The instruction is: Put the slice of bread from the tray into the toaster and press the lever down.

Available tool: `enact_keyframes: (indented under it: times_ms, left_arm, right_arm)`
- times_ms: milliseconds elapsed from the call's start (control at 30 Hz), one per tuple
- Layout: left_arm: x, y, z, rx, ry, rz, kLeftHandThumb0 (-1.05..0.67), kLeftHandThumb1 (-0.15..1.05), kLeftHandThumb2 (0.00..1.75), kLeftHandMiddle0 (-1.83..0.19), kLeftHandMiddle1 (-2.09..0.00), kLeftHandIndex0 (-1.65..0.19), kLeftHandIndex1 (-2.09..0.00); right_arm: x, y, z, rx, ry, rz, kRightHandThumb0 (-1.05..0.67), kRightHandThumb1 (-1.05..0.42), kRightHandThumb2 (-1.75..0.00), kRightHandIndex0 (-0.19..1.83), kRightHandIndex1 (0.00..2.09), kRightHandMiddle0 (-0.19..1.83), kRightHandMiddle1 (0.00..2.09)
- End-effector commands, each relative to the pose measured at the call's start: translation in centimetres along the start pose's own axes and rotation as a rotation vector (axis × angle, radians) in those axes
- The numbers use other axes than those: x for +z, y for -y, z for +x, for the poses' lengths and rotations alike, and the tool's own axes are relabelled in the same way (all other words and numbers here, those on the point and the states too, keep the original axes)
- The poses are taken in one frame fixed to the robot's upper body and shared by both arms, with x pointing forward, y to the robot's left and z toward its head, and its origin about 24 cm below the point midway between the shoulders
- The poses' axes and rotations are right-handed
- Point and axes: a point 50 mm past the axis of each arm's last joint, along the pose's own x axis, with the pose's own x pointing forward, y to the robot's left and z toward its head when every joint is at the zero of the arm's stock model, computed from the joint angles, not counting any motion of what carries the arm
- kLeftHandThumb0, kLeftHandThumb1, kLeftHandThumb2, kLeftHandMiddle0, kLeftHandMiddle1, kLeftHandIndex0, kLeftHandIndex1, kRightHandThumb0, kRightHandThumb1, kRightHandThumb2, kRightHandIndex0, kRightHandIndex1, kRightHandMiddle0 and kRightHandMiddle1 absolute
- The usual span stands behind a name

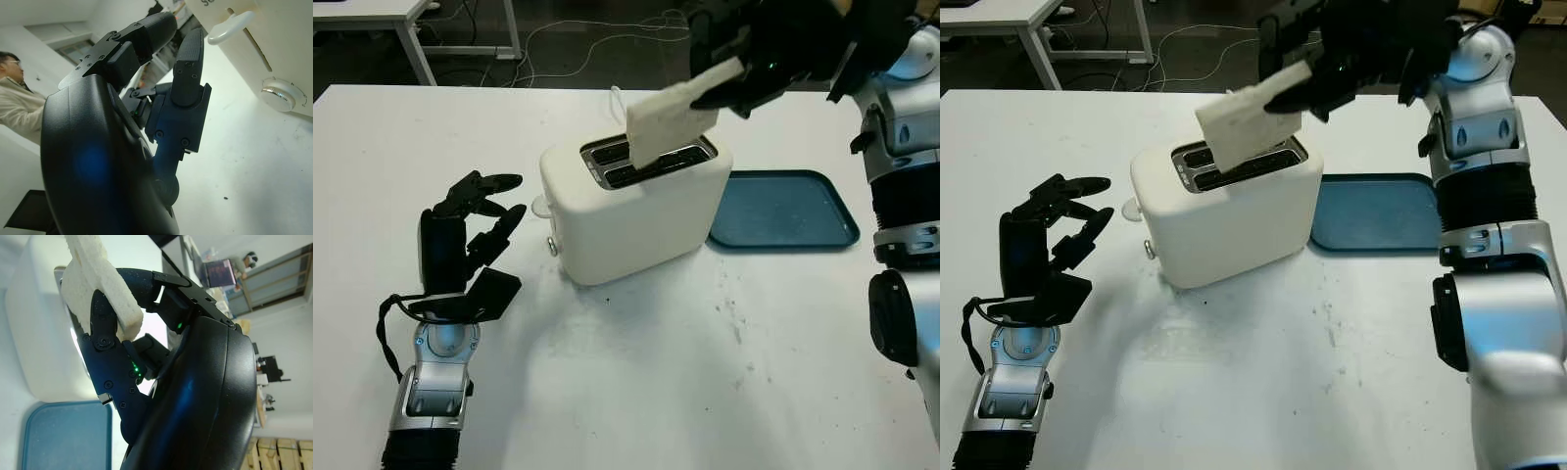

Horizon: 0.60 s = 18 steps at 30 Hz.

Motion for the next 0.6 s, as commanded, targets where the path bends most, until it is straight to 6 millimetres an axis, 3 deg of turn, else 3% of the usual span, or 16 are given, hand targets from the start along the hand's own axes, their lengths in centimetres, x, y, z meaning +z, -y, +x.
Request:
enact_keyframes:
  times_ms: [0,567]
  left_arm:
    - [0.1,0.0,-0.1,-0.001,0.002,-0.011,-0.43,0.92,0.12,-0.63,-1.30,-0.74,-0.58]
    - [0.2,0.1,-0.1,0.006,0.007,-0.001,-0.43,0.92,0.12,-0.63,-1.29,-0.74,-0.58]
  right_arm:
    - [-1.1,-0.4,-0.2,0.010,-0.026,-0.005,-0.55,-0.92,-0.43,1.04,1.75,0.83,1.75]
    - [-2.5,-2.8,1.9,0.103,-0.060,-0.007,-0.54,-0.92,-0.49,1.14,1.75,0.93,1.75]
